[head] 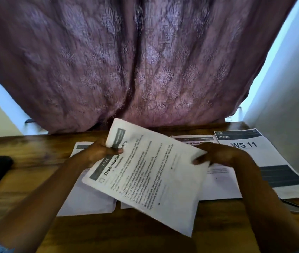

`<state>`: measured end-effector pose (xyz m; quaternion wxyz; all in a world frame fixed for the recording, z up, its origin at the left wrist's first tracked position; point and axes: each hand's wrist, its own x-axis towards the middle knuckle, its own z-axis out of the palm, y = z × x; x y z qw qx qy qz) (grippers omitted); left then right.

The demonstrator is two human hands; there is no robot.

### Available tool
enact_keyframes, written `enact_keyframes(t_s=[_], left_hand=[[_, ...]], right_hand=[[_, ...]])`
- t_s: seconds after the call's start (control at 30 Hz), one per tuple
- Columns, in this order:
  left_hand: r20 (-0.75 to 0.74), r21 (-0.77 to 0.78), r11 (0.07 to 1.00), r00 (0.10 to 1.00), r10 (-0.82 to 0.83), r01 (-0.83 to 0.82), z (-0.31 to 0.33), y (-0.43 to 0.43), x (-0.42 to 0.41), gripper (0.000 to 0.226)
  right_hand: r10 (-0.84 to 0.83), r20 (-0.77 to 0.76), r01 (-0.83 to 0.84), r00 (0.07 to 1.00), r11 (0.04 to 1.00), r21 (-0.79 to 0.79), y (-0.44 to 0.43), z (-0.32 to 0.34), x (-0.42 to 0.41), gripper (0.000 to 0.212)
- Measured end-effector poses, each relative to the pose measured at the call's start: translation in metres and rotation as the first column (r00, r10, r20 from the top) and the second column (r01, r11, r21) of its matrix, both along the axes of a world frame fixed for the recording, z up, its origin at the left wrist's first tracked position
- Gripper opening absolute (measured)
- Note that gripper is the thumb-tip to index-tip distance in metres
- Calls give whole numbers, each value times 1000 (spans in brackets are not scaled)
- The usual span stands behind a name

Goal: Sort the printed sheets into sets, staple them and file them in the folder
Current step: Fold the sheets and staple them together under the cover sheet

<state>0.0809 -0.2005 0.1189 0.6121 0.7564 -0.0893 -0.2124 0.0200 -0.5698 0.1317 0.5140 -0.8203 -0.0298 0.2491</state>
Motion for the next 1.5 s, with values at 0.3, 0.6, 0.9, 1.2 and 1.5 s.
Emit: enact_keyframes(t_s=[0.3, 0.6, 0.9, 1.2, 1.5], left_hand=[[111, -162, 864, 862, 495, -476, -34, -16, -55, 13], [565, -126, 788, 609, 556, -602, -69, -71, -109, 63], [621, -82, 815, 610, 492, -574, -88, -69, -110, 33], [190, -156, 839, 818, 543, -521, -77, -44, -92, 14], [-375, -71, 897, 845, 381, -436, -104, -12, -121, 42]], right_hand=[[-623, 39, 571, 781, 738, 359, 75, -55, -50, 23], [-614, 539, 622, 576, 758, 199, 106, -85, -71, 22], [-676, 459, 669, 576, 713, 211, 101, -112, -62, 21], [-711, 316, 648, 628, 703, 292, 72, -67, -49, 39], [-611, -16, 605, 792, 781, 154, 38, -96, -71, 25]])
